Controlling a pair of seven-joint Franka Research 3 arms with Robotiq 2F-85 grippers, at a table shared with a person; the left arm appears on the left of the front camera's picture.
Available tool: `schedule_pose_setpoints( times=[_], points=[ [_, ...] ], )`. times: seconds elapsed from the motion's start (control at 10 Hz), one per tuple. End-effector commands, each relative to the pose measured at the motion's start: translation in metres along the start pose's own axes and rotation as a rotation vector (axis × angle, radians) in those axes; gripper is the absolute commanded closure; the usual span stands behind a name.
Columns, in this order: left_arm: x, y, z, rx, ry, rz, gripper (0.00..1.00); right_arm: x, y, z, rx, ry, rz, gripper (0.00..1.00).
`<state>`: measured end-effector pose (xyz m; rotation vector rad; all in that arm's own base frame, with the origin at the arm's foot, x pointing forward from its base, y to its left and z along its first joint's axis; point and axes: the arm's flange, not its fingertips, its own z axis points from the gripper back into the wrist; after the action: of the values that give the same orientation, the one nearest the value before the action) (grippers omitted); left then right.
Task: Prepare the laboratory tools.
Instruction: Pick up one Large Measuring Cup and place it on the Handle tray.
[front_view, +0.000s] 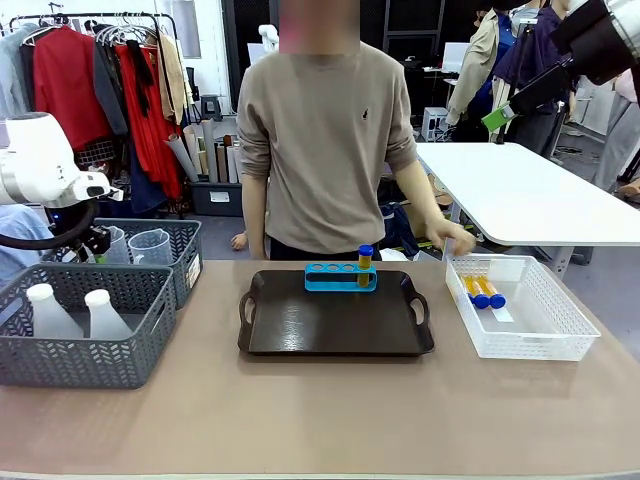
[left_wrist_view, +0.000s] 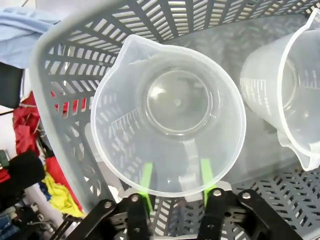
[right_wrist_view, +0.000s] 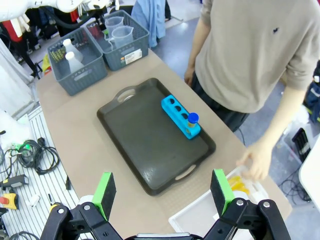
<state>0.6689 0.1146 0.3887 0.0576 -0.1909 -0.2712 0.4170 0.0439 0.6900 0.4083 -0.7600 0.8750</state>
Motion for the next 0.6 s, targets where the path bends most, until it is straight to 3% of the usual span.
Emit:
schedule_pose_setpoints(
  times=[0.0,0.5],
  points=[
    [-0.002,0.004,0.002,-0.002,-0.020,-0.001,1.00,0.001,0.000,0.001,0.012,-0.017,-0.001,0.00],
    [-0.006,0.001,0.019,-0.009,-0.045,-0.003,1.00,0.001,0.000,0.001,0.012,-0.017,-0.001,0.00]
  ],
)
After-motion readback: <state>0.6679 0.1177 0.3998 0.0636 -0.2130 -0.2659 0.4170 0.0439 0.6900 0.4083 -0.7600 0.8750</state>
